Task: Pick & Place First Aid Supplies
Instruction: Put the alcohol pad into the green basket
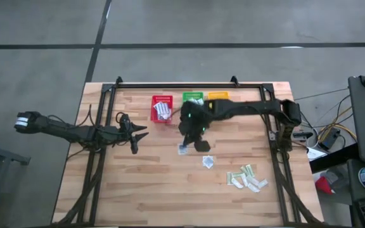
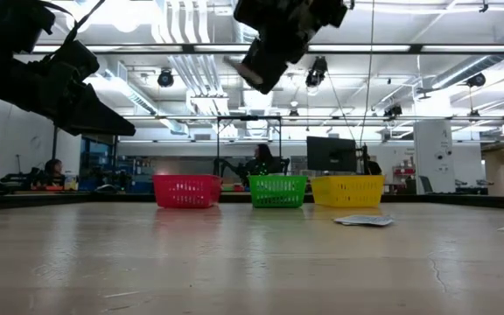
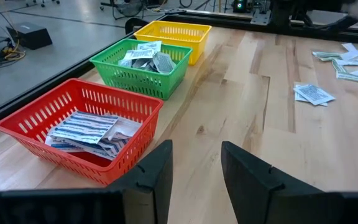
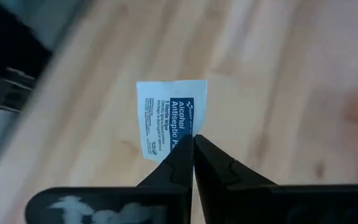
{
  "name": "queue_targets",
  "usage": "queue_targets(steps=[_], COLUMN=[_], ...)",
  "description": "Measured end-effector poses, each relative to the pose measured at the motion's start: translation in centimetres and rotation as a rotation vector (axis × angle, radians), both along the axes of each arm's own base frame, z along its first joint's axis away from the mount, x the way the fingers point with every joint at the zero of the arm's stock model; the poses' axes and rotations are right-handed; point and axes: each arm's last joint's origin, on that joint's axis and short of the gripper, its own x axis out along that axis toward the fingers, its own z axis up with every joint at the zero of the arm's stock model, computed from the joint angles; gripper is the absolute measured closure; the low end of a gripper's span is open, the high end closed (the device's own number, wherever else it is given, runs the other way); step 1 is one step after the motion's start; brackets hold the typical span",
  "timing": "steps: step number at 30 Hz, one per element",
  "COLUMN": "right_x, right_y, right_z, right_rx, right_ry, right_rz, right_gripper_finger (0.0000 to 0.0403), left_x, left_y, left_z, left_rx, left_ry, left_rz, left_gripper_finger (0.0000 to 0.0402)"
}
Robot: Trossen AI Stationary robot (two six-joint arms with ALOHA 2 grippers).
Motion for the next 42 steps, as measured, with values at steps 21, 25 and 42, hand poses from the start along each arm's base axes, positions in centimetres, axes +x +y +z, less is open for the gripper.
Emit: queue_targets(steps=[21, 25, 42], right_x=[-2.3, -2.3, -2.4], right_y=[-12.6, -14.3, -16.5], right_z=[-1.0, -3.1, -7.4], right_rx=[-0.468, -0.406, -0.345], right_ry=[0.131, 0.187, 0.337], right_rz=[-0.588, -0.601, -0.580], right_gripper_finger=[0.0394, 0.0394, 0.0392], left_x=[0.0, 0.0, 0.0], left_y=[0.0, 0.0, 0.1], left_z=[0.0, 0.0, 0.0], left_rx=[0.027, 0.032, 0.026], left_ry=[0.010, 0.010, 0.006], left_rz=[-0.008, 0.006, 0.017], left_gripper_finger=[0.0268, 0.0268, 0.0268])
